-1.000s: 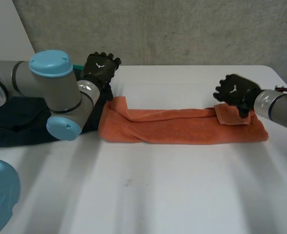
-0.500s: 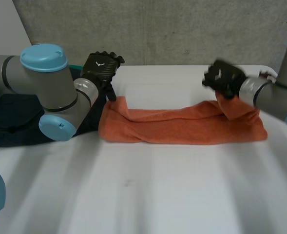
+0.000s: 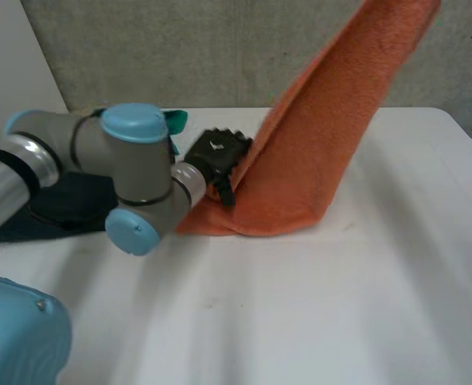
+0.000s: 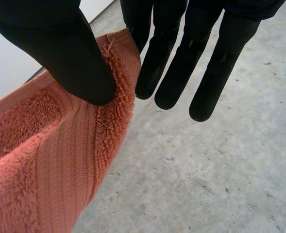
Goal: Fold the laundry.
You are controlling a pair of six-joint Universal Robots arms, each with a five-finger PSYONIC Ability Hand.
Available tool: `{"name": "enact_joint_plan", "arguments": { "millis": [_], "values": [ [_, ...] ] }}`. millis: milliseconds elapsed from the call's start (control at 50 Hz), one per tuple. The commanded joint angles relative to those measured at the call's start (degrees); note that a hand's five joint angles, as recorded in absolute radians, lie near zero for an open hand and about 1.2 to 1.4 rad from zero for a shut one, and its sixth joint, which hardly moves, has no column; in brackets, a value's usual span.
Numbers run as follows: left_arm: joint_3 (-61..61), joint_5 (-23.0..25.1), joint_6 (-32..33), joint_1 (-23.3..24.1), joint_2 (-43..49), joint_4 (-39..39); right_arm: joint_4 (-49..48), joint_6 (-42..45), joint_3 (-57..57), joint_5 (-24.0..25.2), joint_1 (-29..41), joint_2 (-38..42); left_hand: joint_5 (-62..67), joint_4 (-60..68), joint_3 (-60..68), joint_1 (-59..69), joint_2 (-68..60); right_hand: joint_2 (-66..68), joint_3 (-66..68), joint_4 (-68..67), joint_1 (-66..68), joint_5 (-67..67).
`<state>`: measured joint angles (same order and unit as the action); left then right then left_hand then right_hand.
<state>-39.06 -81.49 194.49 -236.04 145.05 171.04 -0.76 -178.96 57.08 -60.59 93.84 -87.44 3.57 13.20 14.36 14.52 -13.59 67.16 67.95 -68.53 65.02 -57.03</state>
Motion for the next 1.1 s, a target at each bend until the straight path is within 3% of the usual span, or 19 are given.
{"name": "enact_joint_plan", "arguments": {
  "millis": [20,140,240,360,440,520,600,680,780,900,1000,1080,1100],
  "values": [
    [2.76,-1.38,0.1,2.43,3.13,-3.96,-0.56,-5.16,3.65,1.87,-2.43,-2.82,16.95,17.32,16.17,16.0,-16.94,12.84,12.05,-11.47,14.98,-12.97],
    [9.43,-2.53,0.71,2.25,6.47,-7.63,-1.25,-7.01,6.11,2.93,-3.83,-3.61,66.35,66.71,65.56,65.4,-66.33,12.84,12.05,-11.47,14.98,-12.97],
    [13.83,-3.23,4.31,2.69,6.92,-13.19,-2.92,-7.19,6.9,2.93,-4.8,-2.38,66.43,66.8,65.64,65.48,-66.41,12.84,12.05,-11.47,14.98,-12.97],
    [20.33,-9.46,6.25,-1.43,2.96,-8.2,-6.09,-4.82,5.59,0.65,-4.54,4.81,66.43,66.8,65.64,65.48,-66.41,12.84,12.05,-11.47,14.98,-12.97],
    [27.27,-10.62,4.5,-3.54,-1.68,2.42,-10.12,0.01,1.29,-6.28,-2.7,11.67,66.43,66.8,65.64,65.48,-66.41,12.84,12.05,-11.47,14.98,-12.97],
    [29.22,-8.87,2.83,-3.72,-6.25,9.46,-19.15,3.88,-3.63,-17.95,0.28,18.69,66.43,66.8,65.64,65.48,-66.41,12.84,12.05,-11.47,14.98,-12.97],
    [27.3,-8.33,1.42,-2.85,-10.73,9.93,-28.3,3.8,-2.95,-22.46,1.7,19.94,66.43,66.8,65.64,65.48,-66.41,12.84,12.05,-11.47,14.98,-12.97],
    [18.89,-9.64,0.19,-1.36,-14.69,6.42,-33.15,2.22,0.91,-20.63,1.52,19.77,66.43,66.8,65.64,65.48,-66.41,12.84,12.05,-11.47,14.98,-12.97],
    [2.62,-11.93,-1.13,-0.74,-20.24,4.21,-31.5,0.46,8.12,-17.2,0.38,17.66,66.43,66.8,65.64,65.48,-66.41,12.84,12.05,-11.47,14.98,-12.97],
    [-17.32,-12.11,-2.89,1.98,-22.44,8.15,-29.13,0.89,19.09,-13.6,-1.99,15.12,66.43,66.8,65.64,65.48,-66.41,12.84,12.05,-11.47,14.98,-12.97],
    [-27.11,-11.58,-4.12,3.39,-20.07,11.5,-28.59,4.05,27.02,-11.83,-3.05,14.85,66.43,66.8,65.64,65.48,-66.41,12.84,12.05,-11.47,14.98,-12.97],
    [-30.19,-10.35,-4.65,4.97,-18.49,11.68,-28.68,9.32,31.86,-11.22,-3.22,15.81,42.48,42.85,41.69,41.53,-42.46,12.84,12.05,-11.47,14.98,-12.97],
    [-30.37,-10.09,-4.39,5.5,-18.31,11.16,-28.77,11.68,32.91,-11.13,-3.31,16.51,23.91,24.28,23.12,22.96,-23.89,12.84,12.05,-11.47,14.98,-12.97]
  ]
}}
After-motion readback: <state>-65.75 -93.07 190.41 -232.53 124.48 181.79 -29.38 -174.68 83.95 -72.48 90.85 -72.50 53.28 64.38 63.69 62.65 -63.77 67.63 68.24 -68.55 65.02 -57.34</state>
